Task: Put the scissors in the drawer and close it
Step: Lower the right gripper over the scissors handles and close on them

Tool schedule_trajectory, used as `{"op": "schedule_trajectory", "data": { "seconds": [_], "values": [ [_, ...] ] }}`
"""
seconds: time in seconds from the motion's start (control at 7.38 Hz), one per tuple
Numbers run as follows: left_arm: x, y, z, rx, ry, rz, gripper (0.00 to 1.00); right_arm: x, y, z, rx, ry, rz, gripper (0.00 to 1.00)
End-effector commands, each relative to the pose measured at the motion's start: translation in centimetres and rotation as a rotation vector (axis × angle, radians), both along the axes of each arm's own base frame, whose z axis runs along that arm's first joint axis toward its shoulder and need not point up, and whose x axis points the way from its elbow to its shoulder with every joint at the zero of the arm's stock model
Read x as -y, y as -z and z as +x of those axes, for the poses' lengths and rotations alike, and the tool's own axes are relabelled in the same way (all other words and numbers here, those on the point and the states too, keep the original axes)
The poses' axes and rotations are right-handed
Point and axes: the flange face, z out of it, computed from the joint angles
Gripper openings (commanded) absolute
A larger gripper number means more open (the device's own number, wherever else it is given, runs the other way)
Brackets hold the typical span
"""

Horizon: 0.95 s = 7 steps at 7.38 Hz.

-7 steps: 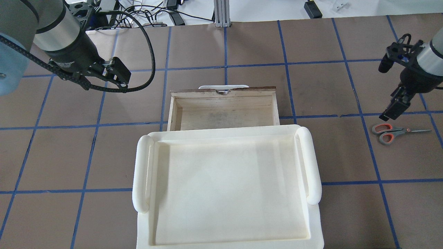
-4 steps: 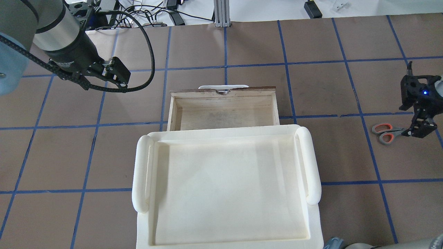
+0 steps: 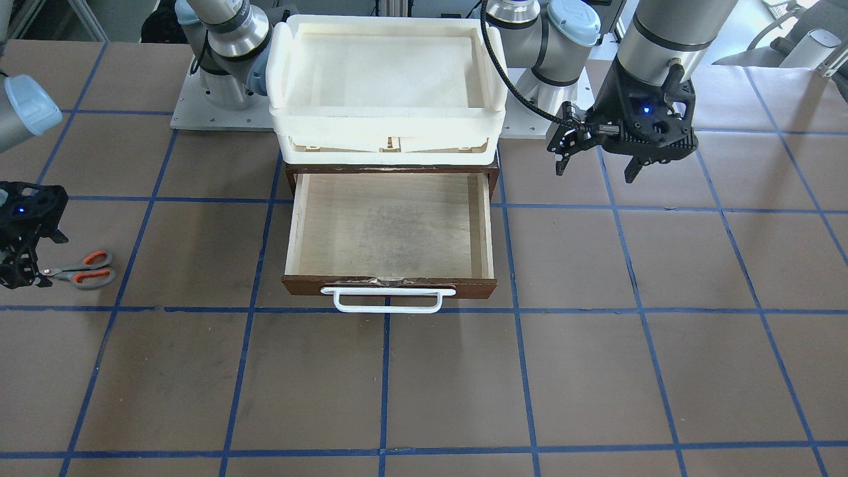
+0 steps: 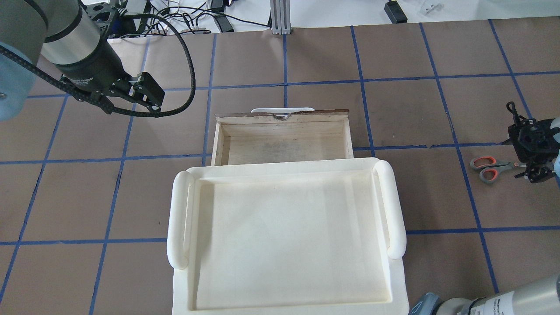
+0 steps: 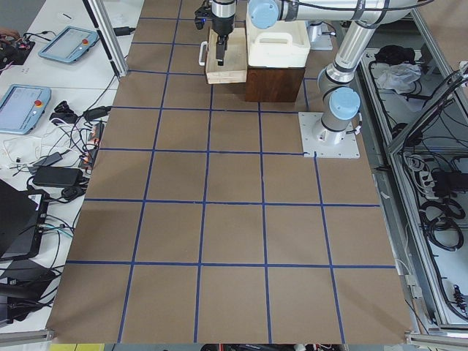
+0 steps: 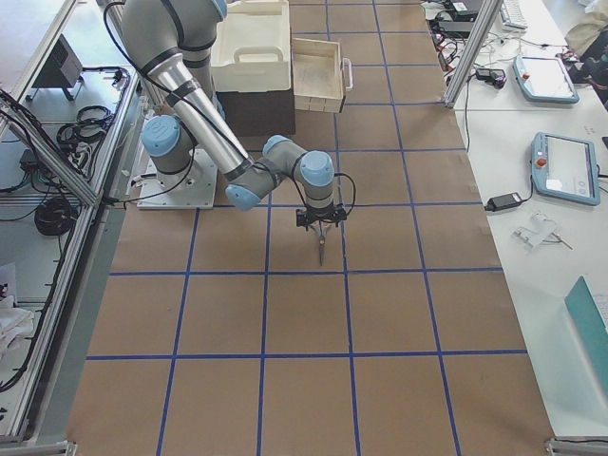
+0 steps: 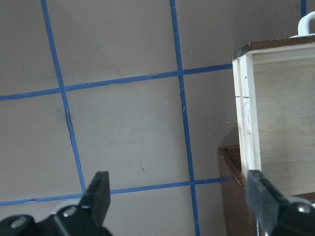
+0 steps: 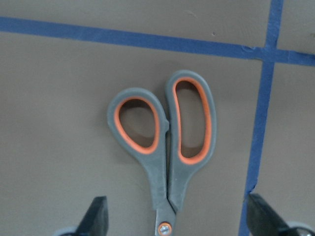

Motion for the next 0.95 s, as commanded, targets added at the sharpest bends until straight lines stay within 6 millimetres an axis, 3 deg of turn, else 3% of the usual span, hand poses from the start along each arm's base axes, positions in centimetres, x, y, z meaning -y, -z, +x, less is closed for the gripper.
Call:
{"op": "schedule_trajectory", "data": {
  "seconds": [0.0, 0.14, 0.81],
  "values": [
    [0.0, 0.0, 0.01, 0.001, 0.0, 0.0, 1.0, 0.06, 1.59, -0.17, -0.002, -0.048, 0.002, 0.98],
    [0.0, 0.0, 0.01, 0.001, 0.0, 0.0, 1.0, 0.07, 1.64, -0.21, -0.002, -0.059, 0.005, 0.91],
    [0.0, 0.0, 0.01, 0.001, 0.0, 0.0, 1.0, -0.27, 1.98, -0.49, -0.028, -0.047, 0.041, 0.74]
  ]
}}
